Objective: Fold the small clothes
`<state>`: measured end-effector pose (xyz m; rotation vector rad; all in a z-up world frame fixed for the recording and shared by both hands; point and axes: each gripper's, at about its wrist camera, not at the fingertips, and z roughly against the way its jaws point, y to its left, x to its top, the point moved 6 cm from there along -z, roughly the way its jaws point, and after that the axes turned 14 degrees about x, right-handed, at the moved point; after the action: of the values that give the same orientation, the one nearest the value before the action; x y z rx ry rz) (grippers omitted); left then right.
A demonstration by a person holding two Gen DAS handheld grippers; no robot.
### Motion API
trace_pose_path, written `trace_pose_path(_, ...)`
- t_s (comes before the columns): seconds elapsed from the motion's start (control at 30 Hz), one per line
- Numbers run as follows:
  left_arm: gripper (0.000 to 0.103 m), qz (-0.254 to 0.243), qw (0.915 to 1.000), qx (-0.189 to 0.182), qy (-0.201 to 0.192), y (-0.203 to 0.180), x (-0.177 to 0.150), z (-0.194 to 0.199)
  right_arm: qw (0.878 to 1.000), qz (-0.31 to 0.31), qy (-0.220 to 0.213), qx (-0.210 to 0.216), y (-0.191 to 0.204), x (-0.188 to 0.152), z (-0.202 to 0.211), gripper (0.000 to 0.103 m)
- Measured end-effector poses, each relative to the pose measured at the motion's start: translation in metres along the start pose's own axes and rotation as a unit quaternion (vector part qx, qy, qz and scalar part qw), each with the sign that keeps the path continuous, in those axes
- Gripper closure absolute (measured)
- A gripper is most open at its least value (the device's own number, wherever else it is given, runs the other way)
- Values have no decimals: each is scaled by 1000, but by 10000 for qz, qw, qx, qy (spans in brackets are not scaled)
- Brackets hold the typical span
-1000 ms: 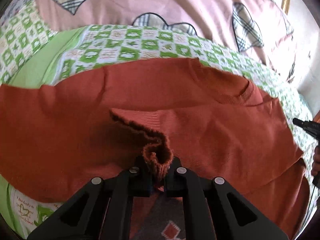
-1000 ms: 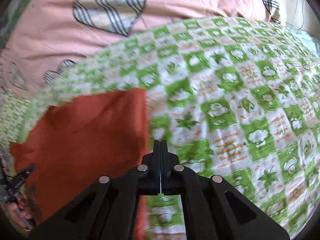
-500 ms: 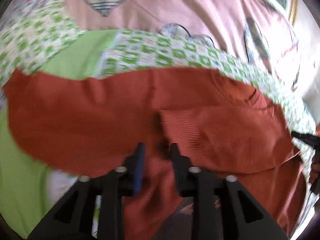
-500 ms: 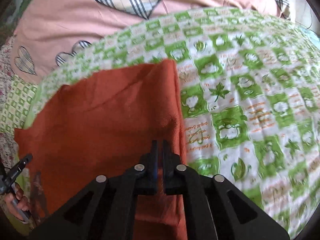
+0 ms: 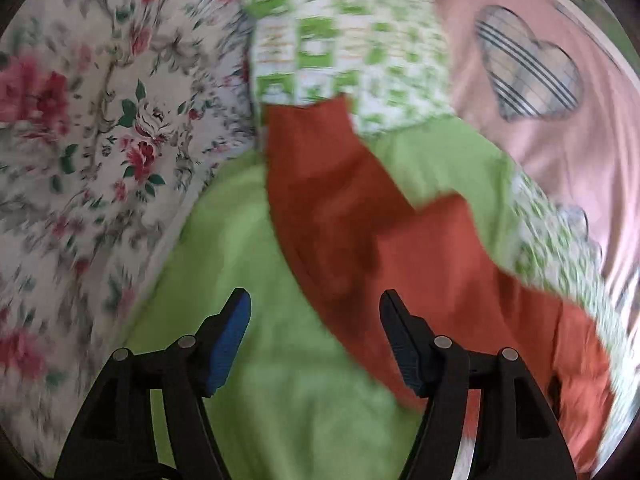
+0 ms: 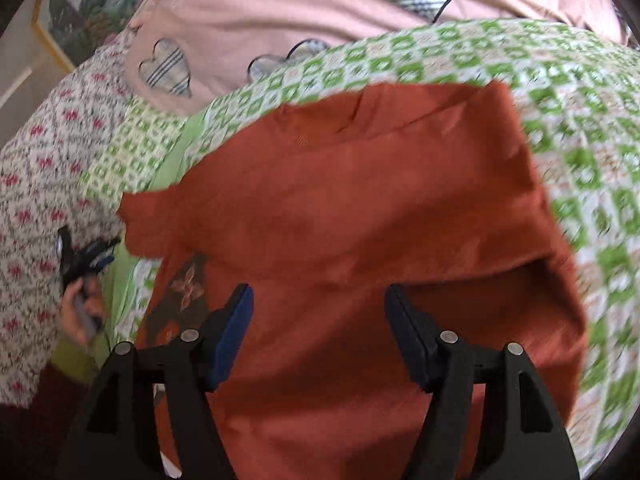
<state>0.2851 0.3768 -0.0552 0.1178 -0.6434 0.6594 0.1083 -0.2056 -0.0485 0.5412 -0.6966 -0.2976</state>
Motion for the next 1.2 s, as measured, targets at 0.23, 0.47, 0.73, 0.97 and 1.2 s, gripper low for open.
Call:
trace_pose_path(0.23,38,498,9975,-96,499,-2,48,-68,9998,-41,80,157,13,-9,-10,34)
trace_pose_path(0.47,100,344,9985,-399,134,-11,64,-57,9994,-85,151,288,22,-21,-10,34)
trace_pose_path(0.73,101,-454,9864,-1368,-792,-74,21,66,9993,-150,37,348,22,-26,0,34)
trace_pose_path(0.97,101,-1210,9585,-2452,-806,-182,-55,143,9987,-229,-195,416,18,-30,18,34)
trace_pose_path(1.2,101,-2192,9257,-3045,-478,-297,-165,181,9975,-459,-475,253,-8,-31,42,34)
